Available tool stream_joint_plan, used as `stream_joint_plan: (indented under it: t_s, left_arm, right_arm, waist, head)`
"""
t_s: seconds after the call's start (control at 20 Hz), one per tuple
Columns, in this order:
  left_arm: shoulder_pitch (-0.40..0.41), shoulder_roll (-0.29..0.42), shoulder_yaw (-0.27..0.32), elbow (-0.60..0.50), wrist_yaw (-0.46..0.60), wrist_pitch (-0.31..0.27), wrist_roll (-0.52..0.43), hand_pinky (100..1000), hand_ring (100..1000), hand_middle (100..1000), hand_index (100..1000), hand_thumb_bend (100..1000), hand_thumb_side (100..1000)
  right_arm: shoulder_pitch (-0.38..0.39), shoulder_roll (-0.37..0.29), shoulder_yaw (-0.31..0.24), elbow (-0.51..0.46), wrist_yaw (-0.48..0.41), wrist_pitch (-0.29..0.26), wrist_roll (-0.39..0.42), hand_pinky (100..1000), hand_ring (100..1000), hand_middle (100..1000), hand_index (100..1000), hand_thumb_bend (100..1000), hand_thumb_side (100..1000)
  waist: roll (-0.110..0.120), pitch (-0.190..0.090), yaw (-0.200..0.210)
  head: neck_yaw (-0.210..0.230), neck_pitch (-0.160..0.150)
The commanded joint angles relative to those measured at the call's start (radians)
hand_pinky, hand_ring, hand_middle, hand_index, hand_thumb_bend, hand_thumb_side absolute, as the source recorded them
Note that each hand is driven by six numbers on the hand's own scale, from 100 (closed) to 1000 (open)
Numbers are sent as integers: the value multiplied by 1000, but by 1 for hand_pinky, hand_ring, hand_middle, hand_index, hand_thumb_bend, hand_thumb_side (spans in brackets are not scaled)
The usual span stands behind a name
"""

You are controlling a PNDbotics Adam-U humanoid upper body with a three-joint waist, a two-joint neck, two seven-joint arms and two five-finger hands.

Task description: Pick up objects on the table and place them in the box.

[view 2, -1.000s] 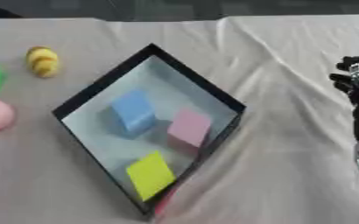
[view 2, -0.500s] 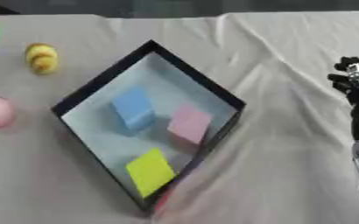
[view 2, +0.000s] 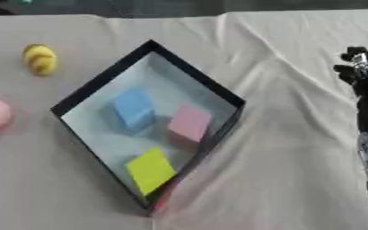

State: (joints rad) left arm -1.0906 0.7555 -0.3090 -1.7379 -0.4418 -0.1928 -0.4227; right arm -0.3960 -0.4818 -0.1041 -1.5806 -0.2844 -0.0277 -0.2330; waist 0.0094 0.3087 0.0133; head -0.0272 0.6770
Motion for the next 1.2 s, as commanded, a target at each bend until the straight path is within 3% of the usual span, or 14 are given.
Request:
stream_joint_plan:
  t_s: [0.05,0.3,0.45,0.55,0.8,0.85,0.9,0.95,1.0,1.1,1.2]
  left_arm:
    - [-35,-42,-59,-34,17,17,-68,508,392,319,335,639,100]
    - [-26,-175,-150,96,-67,29,-122,532,425,341,361,659,100]
    - [-7,-249,-184,192,-160,0,-124,543,450,366,387,661,100]
    - [-1,-281,-195,243,-213,-29,-108,555,470,402,434,665,100]
    - [9,-323,-204,322,-298,-87,-48,556,472,406,441,666,100]
    - [13,-324,-205,334,-301,-93,-47,829,841,831,853,757,100]
    - [16,-325,-201,350,-299,-101,-55,876,900,890,916,735,330]
    - [17,-326,-193,360,-294,-107,-63,880,904,895,921,734,350]
    - [19,-325,-185,366,-287,-111,-69,886,910,921,967,723,467]
    - [25,-325,-170,365,-262,-118,-76,877,898,933,1000,713,547]
    - [32,-319,-148,351,-232,-117,-74,871,887,905,976,677,526]
  right_arm:
    - [-12,-43,-6,-30,-9,-3,2,850,748,745,792,100,663]
    - [-24,-39,-2,-30,-19,-4,4,849,747,745,792,100,656]
    - [-32,-34,3,-32,-23,-4,10,849,747,747,792,100,653]
    - [-34,-32,4,-34,-24,-4,12,849,747,749,791,100,653]
    - [-37,-30,5,-35,-26,-4,12,849,747,749,791,100,653]
    - [-36,-31,5,-34,-26,-4,12,848,747,750,791,100,655]
    - [-35,-31,5,-34,-25,-3,12,848,747,750,790,100,656]
    - [-35,-32,5,-33,-26,-3,12,848,747,750,790,100,656]
    - [-35,-32,5,-33,-26,-3,12,849,747,750,790,100,656]
    - [-36,-33,5,-33,-27,-3,12,848,747,750,790,100,653]
    - [-36,-35,4,-33,-27,-3,11,848,747,749,790,100,652]
  waist:
    - [5,-49,3]
    - [6,-60,0]
    - [4,-61,-3]
    - [4,-61,-4]
    - [3,-60,-6]
    - [5,-59,-7]
    - [6,-59,-8]
    - [7,-59,-8]
    - [7,-60,-8]
    - [8,-60,-8]
    - [7,-61,-7]
  head:
    - [-12,14]
    - [-6,24]
    - [-3,23]
    - [-3,21]
    - [-2,14]
    - [-3,14]
    - [-5,14]
    - [-6,14]
    - [-7,15]
    - [-9,17]
    - [-12,16]
